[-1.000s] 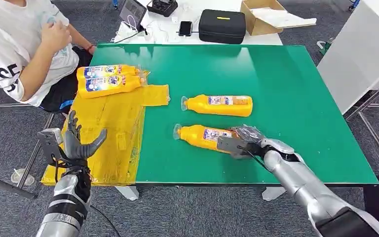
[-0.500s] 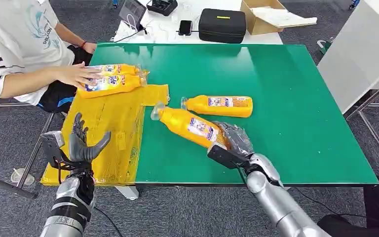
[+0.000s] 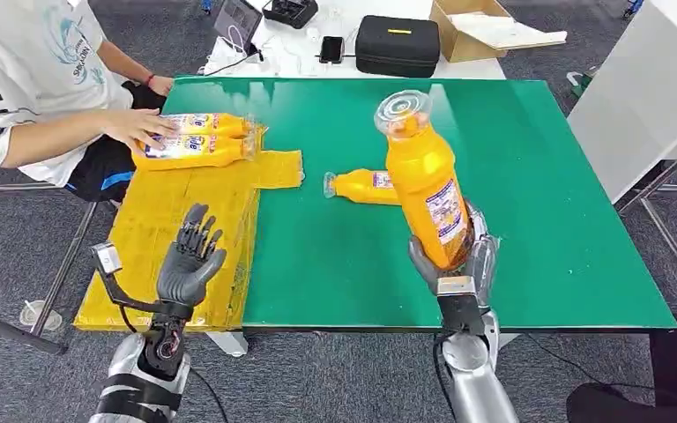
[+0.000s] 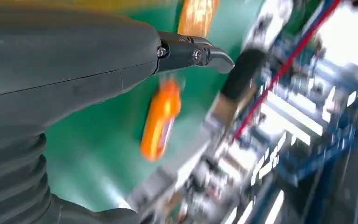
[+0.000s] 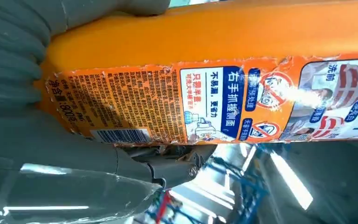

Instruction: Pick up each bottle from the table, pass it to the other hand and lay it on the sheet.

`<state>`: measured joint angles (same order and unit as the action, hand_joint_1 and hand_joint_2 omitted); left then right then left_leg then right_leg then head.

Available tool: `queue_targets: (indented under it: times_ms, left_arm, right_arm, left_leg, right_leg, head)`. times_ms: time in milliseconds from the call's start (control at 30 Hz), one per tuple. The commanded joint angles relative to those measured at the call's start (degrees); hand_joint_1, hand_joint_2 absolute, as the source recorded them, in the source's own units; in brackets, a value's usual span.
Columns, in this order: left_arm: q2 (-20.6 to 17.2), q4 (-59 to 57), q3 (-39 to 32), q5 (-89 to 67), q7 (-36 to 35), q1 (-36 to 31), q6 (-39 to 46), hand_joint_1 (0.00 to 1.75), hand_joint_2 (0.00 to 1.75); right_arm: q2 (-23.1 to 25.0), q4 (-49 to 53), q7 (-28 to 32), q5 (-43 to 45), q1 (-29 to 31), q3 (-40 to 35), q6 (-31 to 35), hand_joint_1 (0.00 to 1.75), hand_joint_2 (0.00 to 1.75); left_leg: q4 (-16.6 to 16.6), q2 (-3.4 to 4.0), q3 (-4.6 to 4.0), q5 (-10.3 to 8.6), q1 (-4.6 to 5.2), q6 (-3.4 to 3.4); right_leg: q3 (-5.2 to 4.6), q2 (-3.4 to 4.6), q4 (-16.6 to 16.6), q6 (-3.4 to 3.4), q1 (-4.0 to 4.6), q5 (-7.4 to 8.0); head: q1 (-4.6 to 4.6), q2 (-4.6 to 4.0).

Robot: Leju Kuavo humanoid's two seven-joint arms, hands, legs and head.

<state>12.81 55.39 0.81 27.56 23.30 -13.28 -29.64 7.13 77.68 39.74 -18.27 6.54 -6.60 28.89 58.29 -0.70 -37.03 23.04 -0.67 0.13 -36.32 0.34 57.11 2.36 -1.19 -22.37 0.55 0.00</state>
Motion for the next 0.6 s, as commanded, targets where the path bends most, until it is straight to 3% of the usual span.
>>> queue_targets:
  times_ms: [33, 267, 433, 567, 600]
  left_arm:
    - [-2.00, 0.76, 5.29, 0.81, -0.70, 0.68, -0.60, 0.00, 1.75]
    - [-3.35, 1.91, 12.53, 3.07, -1.33, 1.25, -5.30, 0.00, 1.75]
    - [-4.13, -0.96, 16.14, 1.18, -0.34, -0.83, -3.81, 0.00, 1.75]
    - [-3.91, -3.74, 17.40, 1.57, 0.16, -2.39, -5.00, 0.00, 1.75]
    - [-3.87, -4.02, 17.65, 1.65, 0.11, -2.65, -5.18, 0.00, 1.75]
  right_arm:
    - [2.15, -4.49, 0.26, 0.11, 0.47, 2.61, -0.26, 1.75, 1.75]
    - [3.53, -16.65, 0.26, -0.41, 2.01, -5.63, -7.24, 1.75, 1.75]
    - [5.68, -28.44, 0.26, -3.16, 5.82, -14.84, -5.96, 1.73, 1.75]
    - [8.04, -36.21, 0.26, -4.93, 8.90, -18.30, -7.06, 1.73, 1.75]
    - [8.52, -37.67, 0.26, -5.86, 9.36, -19.00, -6.84, 1.73, 1.75]
  left_leg:
    - [-0.03, 0.10, 0.23, 0.09, -0.06, 0.00]
    - [-0.08, 0.30, 0.46, 0.17, -0.13, 0.02]
    - [-0.08, 0.41, 0.45, 0.16, -0.16, -0.03]
    - [-0.06, 0.25, 0.20, 0.05, -0.09, -0.02]
    - [-0.08, 0.38, 0.47, 0.14, -0.17, -0.02]
  right_leg:
    - [0.22, 0.02, -0.06, -0.11, 0.09, -0.06]
    - [0.44, 0.16, -0.17, -0.15, 0.17, -0.06]
    - [0.40, 0.26, -0.13, -0.21, 0.20, -0.03]
    - [0.14, 0.15, -0.06, -0.11, 0.12, 0.00]
    - [0.41, 0.21, -0.12, -0.23, 0.22, -0.04]
  head:
    - [0.02, 0.00]
    - [0.00, 0.00]
    - [0.00, 0.00]
    - [0.02, 0.02]
    - [0.00, 0.00]
